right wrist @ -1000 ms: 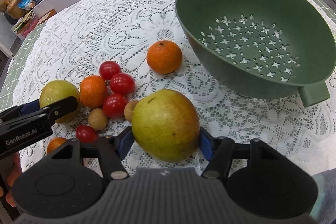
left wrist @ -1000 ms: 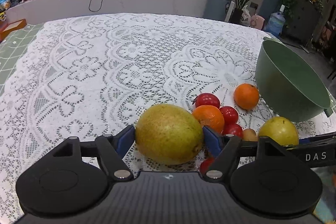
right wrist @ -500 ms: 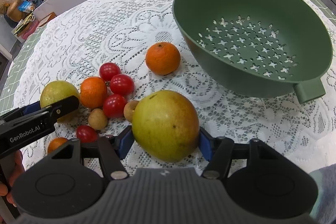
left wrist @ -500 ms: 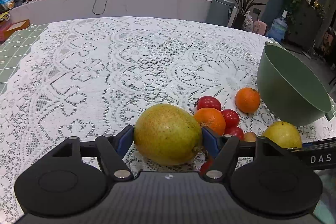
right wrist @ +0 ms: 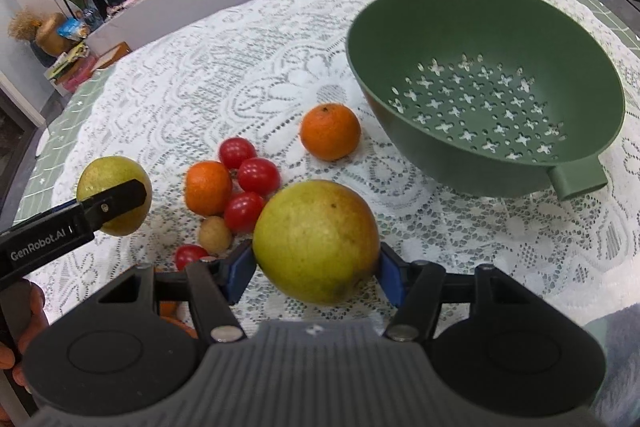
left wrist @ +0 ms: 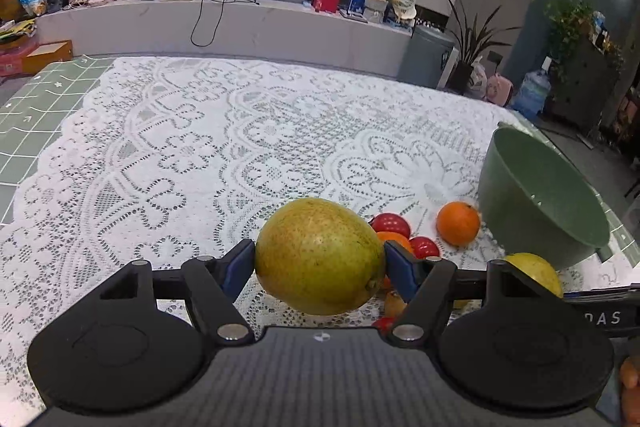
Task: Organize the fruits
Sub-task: 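Carry both pears over the green colander while lowering them inside with both tools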
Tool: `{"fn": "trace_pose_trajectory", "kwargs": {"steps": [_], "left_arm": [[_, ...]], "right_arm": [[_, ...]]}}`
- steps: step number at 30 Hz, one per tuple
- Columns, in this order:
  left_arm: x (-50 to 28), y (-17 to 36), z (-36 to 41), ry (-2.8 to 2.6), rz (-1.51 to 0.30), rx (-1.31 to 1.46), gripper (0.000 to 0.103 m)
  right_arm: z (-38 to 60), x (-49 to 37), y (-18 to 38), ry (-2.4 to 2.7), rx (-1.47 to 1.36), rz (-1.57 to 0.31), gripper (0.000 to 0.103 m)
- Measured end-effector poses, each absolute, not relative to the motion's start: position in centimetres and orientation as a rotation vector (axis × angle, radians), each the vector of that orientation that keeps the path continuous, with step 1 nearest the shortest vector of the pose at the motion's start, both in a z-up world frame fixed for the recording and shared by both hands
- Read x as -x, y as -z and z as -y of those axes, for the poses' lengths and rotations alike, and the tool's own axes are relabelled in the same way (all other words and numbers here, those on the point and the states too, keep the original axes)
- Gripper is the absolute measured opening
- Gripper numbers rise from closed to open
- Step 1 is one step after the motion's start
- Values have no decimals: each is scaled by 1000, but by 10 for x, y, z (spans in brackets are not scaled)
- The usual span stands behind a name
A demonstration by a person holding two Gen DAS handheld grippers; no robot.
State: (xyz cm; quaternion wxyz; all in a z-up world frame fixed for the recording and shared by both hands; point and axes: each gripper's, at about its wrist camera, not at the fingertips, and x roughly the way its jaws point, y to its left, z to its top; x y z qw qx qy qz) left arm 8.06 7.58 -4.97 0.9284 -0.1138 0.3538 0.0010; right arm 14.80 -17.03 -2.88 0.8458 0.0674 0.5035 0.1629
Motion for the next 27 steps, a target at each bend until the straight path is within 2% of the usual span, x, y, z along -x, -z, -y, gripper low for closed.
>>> {"fn": "trace_pose_trajectory", "kwargs": {"steps": [17,27], "left_arm": [[-65,-7,-34,54,-646,199,80],[-97,-36,21,170,-636,101,80]], "right_arm": [[208,-135,-23,-448,-225,-934,61],[254,-165,-62,-444,-106,-904,61]]}}
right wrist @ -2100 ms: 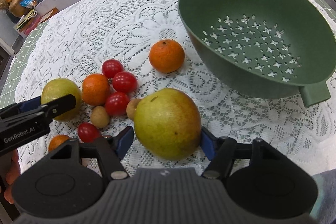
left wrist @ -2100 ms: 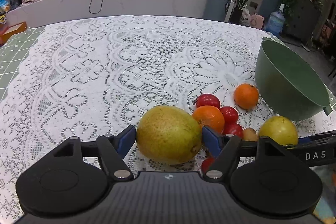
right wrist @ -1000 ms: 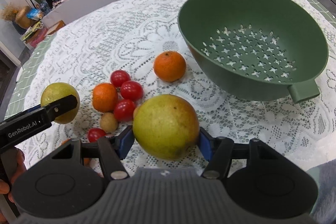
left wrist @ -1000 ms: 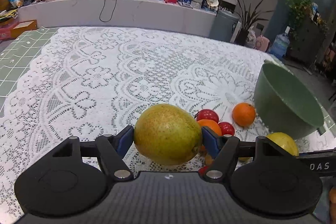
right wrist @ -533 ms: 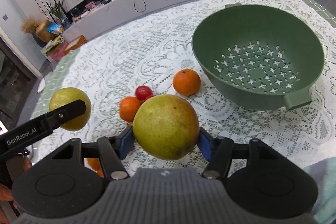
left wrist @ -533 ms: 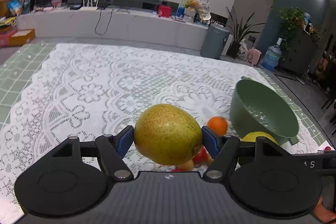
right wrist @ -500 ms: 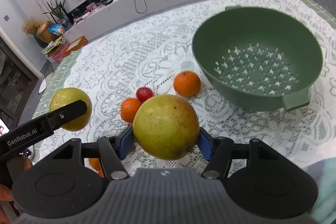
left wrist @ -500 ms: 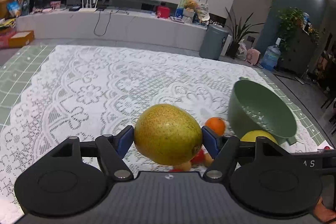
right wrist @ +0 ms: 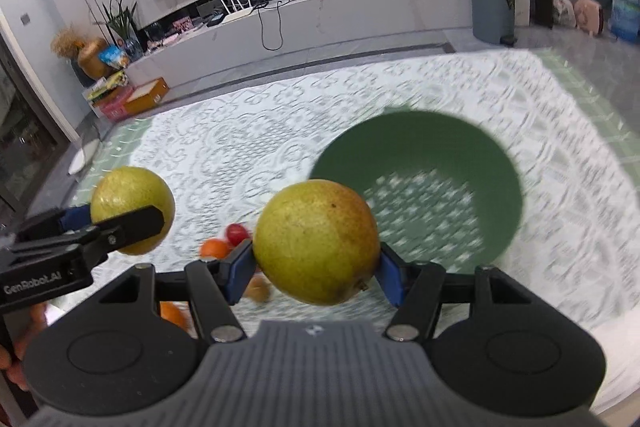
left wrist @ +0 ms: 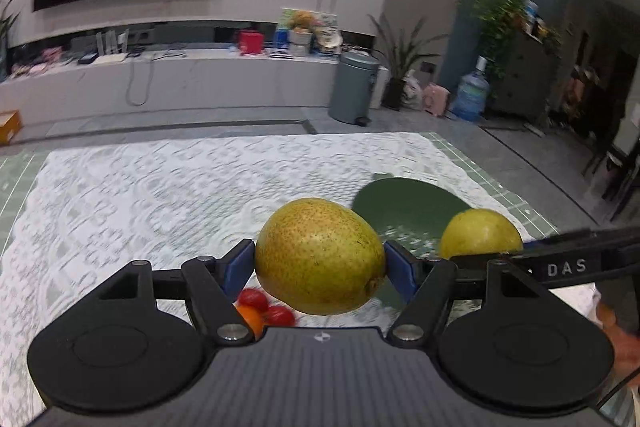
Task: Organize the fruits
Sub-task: 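Carry both pears over the green colander while lowering them inside with both tools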
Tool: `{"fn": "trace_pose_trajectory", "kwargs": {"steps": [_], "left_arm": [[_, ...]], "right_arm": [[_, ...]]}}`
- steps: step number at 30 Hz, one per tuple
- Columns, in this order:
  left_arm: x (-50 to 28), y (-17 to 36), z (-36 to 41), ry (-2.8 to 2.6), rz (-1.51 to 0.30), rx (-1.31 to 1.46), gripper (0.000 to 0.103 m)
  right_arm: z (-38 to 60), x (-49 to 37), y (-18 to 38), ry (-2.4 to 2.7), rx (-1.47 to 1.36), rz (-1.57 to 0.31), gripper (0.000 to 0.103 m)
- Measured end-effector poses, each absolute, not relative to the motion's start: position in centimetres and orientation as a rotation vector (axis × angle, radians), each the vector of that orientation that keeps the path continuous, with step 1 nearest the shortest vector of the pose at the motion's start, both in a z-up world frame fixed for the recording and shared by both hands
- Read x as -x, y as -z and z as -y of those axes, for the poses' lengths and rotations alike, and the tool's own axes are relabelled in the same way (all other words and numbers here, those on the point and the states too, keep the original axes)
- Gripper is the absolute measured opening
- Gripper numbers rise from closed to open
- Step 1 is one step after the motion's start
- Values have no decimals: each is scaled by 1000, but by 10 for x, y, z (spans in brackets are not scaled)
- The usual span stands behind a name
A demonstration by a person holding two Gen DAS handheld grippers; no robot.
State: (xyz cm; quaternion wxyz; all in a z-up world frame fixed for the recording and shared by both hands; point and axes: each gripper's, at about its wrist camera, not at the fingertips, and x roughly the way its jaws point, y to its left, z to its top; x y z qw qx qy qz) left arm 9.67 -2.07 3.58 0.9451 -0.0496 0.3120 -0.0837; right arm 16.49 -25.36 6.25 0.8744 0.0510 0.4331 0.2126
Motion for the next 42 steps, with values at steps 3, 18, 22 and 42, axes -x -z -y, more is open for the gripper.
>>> {"fn": "trace_pose_trajectory", "kwargs": {"steps": [3,18,22,42], "left_arm": [[-112,-39,41,222,-647,58,80],[-197,-20,114,418,-770,-98,80],[-213,-7,121,444,-811,-136,80],[-243,37,135,539,-968,-279,80]], "right_arm": [[265,-179,-66,-436,-47,-908,61],[293,-256,-33,-451,154,-1068,61],[292,-275,-18,-465,202,-1097,61],[266,-312,30,-608,450,-1210,61]]}}
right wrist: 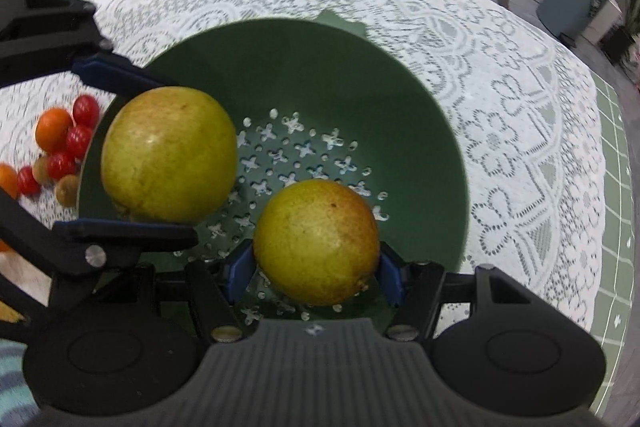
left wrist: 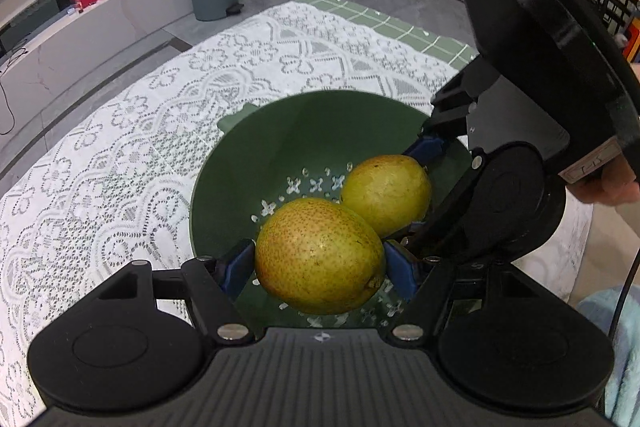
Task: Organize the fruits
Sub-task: 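Carry both pears over the green colander while lowering them inside with both tools, then open the right tool to release its pear while the left tool releases its pear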
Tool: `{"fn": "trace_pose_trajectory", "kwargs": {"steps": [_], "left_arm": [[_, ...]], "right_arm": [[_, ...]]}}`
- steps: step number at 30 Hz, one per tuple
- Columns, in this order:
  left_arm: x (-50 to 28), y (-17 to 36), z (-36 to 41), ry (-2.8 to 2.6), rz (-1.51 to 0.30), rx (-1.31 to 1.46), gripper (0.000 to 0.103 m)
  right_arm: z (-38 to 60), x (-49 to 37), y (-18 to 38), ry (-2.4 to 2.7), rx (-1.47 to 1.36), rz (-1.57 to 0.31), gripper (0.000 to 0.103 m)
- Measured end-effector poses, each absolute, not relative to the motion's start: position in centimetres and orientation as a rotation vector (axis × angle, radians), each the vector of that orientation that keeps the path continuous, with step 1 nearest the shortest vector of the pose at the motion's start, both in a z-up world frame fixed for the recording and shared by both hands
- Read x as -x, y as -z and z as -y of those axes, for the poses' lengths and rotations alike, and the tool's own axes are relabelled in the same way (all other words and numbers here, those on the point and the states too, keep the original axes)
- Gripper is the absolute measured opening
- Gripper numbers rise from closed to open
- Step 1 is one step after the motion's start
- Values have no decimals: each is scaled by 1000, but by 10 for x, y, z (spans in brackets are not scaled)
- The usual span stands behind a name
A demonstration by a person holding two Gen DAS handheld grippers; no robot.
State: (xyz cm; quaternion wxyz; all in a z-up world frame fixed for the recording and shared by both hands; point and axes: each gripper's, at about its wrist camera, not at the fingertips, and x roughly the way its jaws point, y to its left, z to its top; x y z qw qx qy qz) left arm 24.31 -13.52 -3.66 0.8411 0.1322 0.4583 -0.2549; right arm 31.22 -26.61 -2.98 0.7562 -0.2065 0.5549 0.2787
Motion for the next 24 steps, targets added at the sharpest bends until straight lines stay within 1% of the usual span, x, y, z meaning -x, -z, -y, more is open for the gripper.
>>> {"fn": "trace_pose_trajectory", "kwargs": {"steps": [10,24], "left_arm": [[-246,49,137,530,-1053,-314,80],[-244,60,151,516,-1067,-436,81]], "right_arm": [[251,-313,38,-645,567,-1239,61],[247,-299,39,-689,662,-1226,62]]}}
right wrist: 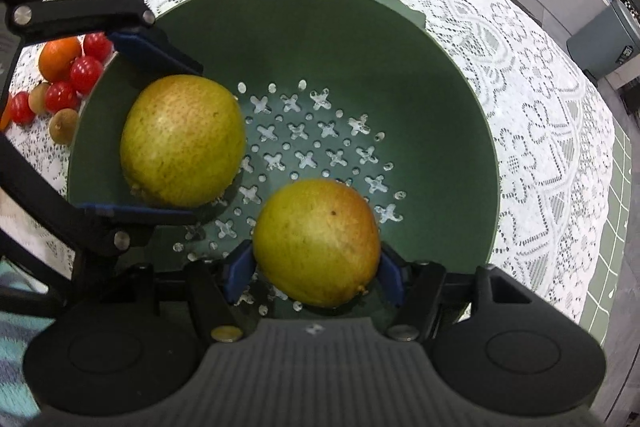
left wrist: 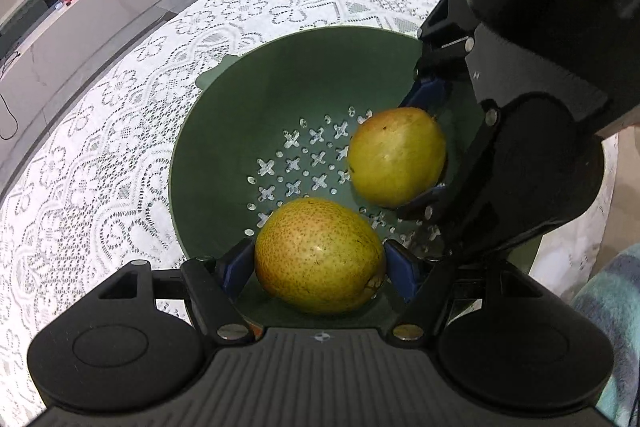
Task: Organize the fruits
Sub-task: 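Open the right tool to release its pear while the left tool releases its pear, then withdraw both tools from the colander back toward the loose fruit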
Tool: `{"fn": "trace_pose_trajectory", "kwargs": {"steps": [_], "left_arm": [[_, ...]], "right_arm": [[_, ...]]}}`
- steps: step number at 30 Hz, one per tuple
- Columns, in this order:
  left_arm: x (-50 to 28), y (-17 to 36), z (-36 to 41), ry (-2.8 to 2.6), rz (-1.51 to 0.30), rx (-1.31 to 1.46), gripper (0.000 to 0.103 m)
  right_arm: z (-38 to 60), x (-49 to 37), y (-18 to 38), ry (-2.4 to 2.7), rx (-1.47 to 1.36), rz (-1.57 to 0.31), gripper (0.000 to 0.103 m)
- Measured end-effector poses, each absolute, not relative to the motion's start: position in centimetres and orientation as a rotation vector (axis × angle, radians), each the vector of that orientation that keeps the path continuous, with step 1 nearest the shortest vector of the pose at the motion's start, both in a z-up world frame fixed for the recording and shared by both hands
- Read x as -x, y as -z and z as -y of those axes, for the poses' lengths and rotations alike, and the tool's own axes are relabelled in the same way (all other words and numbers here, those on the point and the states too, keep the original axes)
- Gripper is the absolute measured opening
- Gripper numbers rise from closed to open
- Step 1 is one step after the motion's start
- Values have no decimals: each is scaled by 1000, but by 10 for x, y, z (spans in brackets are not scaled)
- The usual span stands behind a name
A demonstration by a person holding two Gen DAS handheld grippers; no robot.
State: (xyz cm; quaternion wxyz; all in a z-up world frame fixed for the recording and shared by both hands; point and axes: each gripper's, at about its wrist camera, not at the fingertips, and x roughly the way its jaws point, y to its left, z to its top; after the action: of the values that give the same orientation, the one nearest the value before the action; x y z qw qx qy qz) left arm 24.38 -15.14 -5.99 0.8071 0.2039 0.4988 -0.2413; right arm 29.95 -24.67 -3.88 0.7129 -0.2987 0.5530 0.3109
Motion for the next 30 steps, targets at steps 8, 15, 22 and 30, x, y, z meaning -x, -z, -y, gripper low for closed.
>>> {"fn": "trace_pose_trajectory", "kwargs": {"steps": [8,15,22,30], "left_arm": [[-245,61,156,511,-1064,-452,81],[-235,48,158,519,-1026,-436,82],[-223,22,145,485,-967,-342,82],[-197,-7,126,416,-884,-275,82]], "right_arm": [[249,-294,34,-689,671,-1208,69],[251,-288,18,-685,672,-1162,71],[260,-283,-2,-635,628,-1100,80],[263,-262,-29,-574,534,-1021,86]]}}
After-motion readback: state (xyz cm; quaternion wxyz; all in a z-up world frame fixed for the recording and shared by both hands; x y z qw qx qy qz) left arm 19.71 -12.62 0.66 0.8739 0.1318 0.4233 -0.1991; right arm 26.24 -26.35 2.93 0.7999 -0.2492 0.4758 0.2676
